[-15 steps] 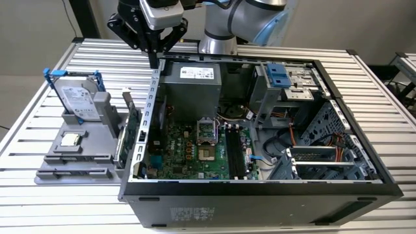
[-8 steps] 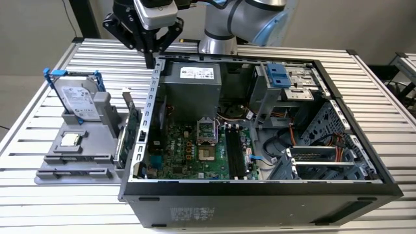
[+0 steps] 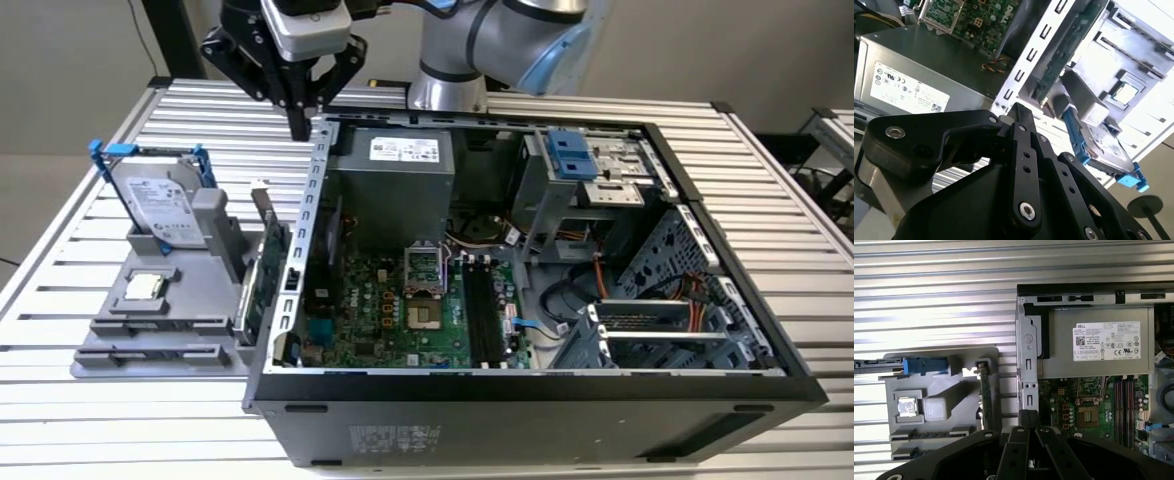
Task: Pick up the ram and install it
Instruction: 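Reach for the ram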
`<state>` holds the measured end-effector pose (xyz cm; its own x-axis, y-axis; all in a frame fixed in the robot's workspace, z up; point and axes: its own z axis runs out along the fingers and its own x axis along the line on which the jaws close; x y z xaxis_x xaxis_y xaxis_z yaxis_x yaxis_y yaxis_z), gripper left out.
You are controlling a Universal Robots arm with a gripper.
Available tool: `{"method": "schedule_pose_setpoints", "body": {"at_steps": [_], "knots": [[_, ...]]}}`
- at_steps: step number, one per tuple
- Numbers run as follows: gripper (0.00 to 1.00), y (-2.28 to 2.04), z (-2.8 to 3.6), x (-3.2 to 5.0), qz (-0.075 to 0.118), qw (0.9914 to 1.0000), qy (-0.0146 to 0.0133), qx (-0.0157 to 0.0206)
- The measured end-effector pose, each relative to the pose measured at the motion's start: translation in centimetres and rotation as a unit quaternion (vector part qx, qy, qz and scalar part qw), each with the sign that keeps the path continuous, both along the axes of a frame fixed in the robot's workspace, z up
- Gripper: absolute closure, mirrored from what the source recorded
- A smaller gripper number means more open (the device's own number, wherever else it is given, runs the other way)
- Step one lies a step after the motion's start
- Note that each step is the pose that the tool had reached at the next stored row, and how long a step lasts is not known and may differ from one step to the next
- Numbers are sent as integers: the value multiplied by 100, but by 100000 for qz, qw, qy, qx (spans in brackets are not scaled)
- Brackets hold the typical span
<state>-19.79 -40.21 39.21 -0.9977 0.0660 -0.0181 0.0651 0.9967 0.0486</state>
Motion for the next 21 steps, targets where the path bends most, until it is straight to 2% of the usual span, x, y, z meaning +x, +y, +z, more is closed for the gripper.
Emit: {"method": "schedule_pose_setpoints", "body": {"at_steps": [13, 21], "knots": [[100, 0, -3, -131, 16, 100000, 157, -1], [100, 0, -6, -203, 18, 100000, 161, 4]]}}
